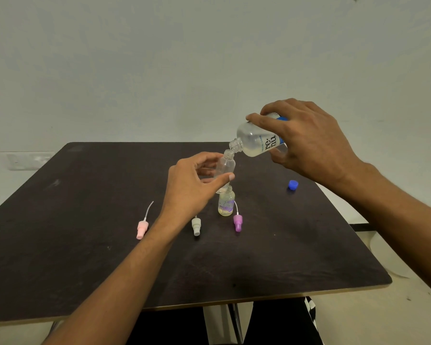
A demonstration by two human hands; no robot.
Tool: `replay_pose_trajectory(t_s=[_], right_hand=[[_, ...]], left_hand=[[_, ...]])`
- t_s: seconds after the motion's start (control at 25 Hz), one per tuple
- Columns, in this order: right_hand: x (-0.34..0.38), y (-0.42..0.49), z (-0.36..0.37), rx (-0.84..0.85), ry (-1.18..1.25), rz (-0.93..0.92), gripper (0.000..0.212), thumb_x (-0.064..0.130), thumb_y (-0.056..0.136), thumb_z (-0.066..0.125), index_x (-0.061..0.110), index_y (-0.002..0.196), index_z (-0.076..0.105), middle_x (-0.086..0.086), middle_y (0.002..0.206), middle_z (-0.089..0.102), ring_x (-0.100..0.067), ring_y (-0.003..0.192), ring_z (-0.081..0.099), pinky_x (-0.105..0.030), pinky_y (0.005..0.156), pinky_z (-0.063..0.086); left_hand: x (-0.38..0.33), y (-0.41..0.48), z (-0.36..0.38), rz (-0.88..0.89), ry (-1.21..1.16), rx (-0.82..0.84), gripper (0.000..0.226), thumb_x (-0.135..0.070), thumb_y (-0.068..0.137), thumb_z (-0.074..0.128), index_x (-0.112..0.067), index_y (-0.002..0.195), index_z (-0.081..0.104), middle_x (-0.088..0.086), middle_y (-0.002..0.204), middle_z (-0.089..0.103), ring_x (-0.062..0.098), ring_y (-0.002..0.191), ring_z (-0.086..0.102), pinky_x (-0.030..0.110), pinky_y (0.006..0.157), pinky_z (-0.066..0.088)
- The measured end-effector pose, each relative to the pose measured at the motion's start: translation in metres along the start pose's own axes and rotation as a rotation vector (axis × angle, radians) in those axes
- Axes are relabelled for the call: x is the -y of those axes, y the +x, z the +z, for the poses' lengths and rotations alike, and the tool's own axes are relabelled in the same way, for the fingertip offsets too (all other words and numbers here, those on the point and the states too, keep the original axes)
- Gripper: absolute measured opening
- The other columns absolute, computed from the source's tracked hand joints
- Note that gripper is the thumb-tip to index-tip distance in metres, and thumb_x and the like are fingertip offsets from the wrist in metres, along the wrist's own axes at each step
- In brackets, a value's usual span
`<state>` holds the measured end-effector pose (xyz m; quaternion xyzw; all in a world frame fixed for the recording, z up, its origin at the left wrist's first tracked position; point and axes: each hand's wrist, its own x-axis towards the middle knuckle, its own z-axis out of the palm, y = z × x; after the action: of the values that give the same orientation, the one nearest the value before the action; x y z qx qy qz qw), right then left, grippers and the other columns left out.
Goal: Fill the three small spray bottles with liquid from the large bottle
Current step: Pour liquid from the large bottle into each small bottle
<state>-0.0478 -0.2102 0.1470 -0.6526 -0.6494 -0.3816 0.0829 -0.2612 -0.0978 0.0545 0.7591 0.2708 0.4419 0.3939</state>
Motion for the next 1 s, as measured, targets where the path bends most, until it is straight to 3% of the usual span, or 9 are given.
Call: replay_pose_trajectory(t_s=[1.0], right_hand=[[-0.0022,-0.0015,-0.0042,-0.020,-0.020,-0.033,0.073,0.015,0.080,0.082,0.028,0.147,0.056,-0.006,0.139,0.062,-0.033,0.127,0.058,-0.045,0.105,0.046]], left_hand=[[-0.0011,-0.0001,0.0046,0.000,0.002,0.031,0.041,-0.034,0.078,0.090,-0.034,0.116,0.074,-0.022,0.100,0.074,-0.011,0.093,0.069,0.003,0.072,0.051]])
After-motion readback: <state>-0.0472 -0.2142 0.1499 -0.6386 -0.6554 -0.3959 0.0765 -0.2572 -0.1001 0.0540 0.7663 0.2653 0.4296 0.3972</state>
